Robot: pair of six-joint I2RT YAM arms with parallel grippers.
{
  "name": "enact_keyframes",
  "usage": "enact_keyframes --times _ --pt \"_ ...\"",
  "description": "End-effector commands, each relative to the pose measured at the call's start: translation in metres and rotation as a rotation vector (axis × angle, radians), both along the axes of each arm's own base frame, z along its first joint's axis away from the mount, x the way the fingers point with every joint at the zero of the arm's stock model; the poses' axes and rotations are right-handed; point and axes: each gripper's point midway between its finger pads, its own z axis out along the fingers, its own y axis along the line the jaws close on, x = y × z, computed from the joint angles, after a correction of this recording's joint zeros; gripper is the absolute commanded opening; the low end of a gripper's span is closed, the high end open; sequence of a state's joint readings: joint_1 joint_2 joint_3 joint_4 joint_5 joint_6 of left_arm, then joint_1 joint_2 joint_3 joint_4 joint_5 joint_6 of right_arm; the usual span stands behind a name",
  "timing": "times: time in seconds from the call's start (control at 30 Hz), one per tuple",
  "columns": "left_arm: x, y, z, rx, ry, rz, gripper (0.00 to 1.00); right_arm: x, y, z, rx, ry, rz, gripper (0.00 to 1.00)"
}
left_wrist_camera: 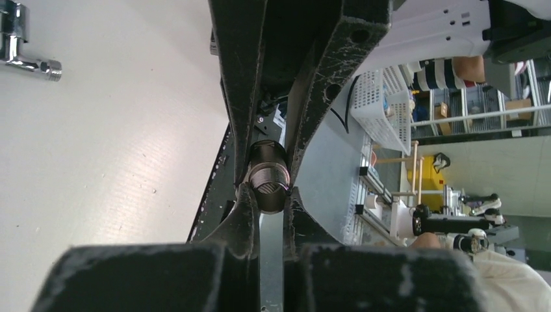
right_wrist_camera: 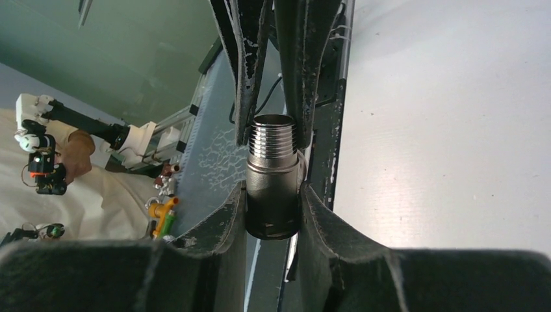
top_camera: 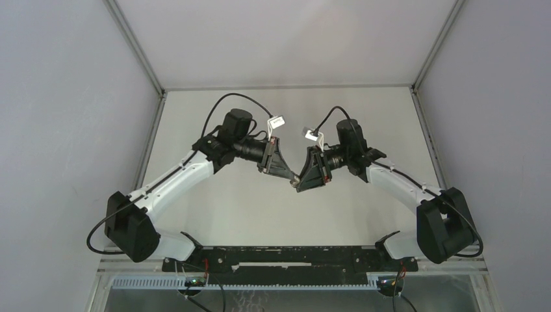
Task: Install the water faucets
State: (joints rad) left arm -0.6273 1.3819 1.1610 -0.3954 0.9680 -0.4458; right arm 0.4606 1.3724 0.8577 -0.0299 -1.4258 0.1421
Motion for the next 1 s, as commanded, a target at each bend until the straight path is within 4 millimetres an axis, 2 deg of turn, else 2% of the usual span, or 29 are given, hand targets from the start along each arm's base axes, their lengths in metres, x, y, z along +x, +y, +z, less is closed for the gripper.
enact_keyframes --times 0.0,0.03,0.17,0.23,0.27,0.3,0.33,0.47,0.57,0.67,0.73,0.8,0.97 --pt "0.011 -0.003 0.002 0.043 -0.053 0.041 0.0 0.007 0.005 0.009 0.008 -0.069 -0.018 0.0" --pt "0.017 -0.001 -0.004 0.079 -0.063 0.07 0.0 0.01 0.005 0.006 -0.013 -0.062 -0.046 0.07" --pt "0.039 0.015 -0.015 0.212 -0.116 0.19 0.0 0.037 -0.001 -0.013 -0.152 -0.001 -0.233 0.53" --pt "0.054 0.027 -0.023 0.297 -0.147 0.273 0.0 0.067 -0.014 -0.031 -0.297 0.043 -0.448 0.57" --pt "0.062 0.035 -0.029 0.343 -0.158 0.32 0.0 0.086 -0.027 -0.042 -0.396 0.062 -0.594 0.62" --pt "0.072 0.043 -0.036 0.397 -0.169 0.379 0.0 0.101 -0.045 -0.052 -0.489 0.091 -0.733 0.64" --pt "0.082 0.052 -0.046 0.456 -0.175 0.451 0.0 0.107 -0.057 -0.054 -0.518 0.119 -0.804 0.64" --pt "0.122 0.071 -0.075 0.583 -0.217 0.663 0.0 0.118 -0.099 -0.053 -0.569 0.171 -1.088 0.66" --pt "0.151 0.078 -0.09 0.684 -0.233 0.766 0.0 0.124 -0.138 -0.056 -0.665 0.159 -1.328 0.66" --pt "0.173 0.072 -0.109 0.751 -0.212 0.791 0.0 0.125 -0.176 -0.059 -0.752 0.167 -1.536 0.68" --pt "0.181 0.062 -0.121 0.764 -0.189 0.785 0.0 0.122 -0.187 -0.06 -0.772 0.192 -1.576 0.68" --pt "0.186 0.055 -0.131 0.791 -0.159 0.791 0.0 0.119 -0.19 -0.06 -0.772 0.207 -1.578 0.68" --pt "0.2 0.059 -0.143 0.848 -0.159 0.869 0.0 0.116 -0.194 -0.058 -0.761 0.192 -1.598 0.68"
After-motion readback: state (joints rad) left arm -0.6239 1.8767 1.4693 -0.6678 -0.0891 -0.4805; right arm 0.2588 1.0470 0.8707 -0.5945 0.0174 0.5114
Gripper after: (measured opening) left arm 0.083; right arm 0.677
